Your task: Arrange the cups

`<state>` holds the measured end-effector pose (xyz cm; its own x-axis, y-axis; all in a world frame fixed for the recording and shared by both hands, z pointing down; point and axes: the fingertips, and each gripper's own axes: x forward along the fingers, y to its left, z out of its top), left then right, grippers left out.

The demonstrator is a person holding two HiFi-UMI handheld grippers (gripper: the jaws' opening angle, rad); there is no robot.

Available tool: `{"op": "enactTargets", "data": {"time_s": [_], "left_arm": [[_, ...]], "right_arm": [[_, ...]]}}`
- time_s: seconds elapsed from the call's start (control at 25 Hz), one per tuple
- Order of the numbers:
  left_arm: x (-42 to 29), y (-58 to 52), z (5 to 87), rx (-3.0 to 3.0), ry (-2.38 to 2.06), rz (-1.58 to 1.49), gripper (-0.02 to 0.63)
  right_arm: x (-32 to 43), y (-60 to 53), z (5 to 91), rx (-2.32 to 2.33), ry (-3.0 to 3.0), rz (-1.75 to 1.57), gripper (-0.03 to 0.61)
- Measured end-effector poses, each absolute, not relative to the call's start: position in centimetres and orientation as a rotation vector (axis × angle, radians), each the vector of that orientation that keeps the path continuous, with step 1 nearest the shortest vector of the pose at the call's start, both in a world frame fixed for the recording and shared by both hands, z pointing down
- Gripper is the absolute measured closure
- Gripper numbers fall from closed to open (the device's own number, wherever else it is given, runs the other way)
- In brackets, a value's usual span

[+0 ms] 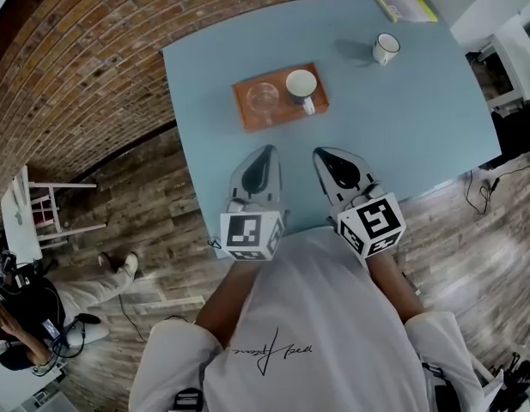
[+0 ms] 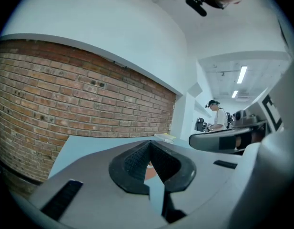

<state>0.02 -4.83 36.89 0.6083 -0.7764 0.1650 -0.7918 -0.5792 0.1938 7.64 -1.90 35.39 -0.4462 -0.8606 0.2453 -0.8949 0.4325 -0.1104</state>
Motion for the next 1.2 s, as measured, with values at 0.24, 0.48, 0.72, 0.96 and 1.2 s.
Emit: {"op": "enactTargets", "data": {"time_s": [0.24,0.48,0.72,0.96,1.2], "left_arm": [[-0.04,-4.70,37.22,2.598,-1.254,0.113,0.604],[-0.47,-4.72,37.53,2.602,-1.254,0.112,0.604],[-0.33,-4.48,37.41,2.611,-1.248,0.108,0.604],[-0.29,-4.45,37.23,2.609,-1.246,0.100,0.604],[-0.07,-4.41,37.26,2.611,-1.239,0.106,0.604]], "right_arm": [[7.42,-1.94,35.29,1.571,-2.524,0.332,0.558],[6.98,-1.89,35.29,1.571,-2.525,0.322,0.558],[6.93,-1.68,35.16,1.572,-2.524,0.319,0.558],[6.94,-1.71,35.13,1.566,-2.526,0.324,0.558],[6.94,-1.68,35.29,1.557,-2.529,0.332,0.558]]}}
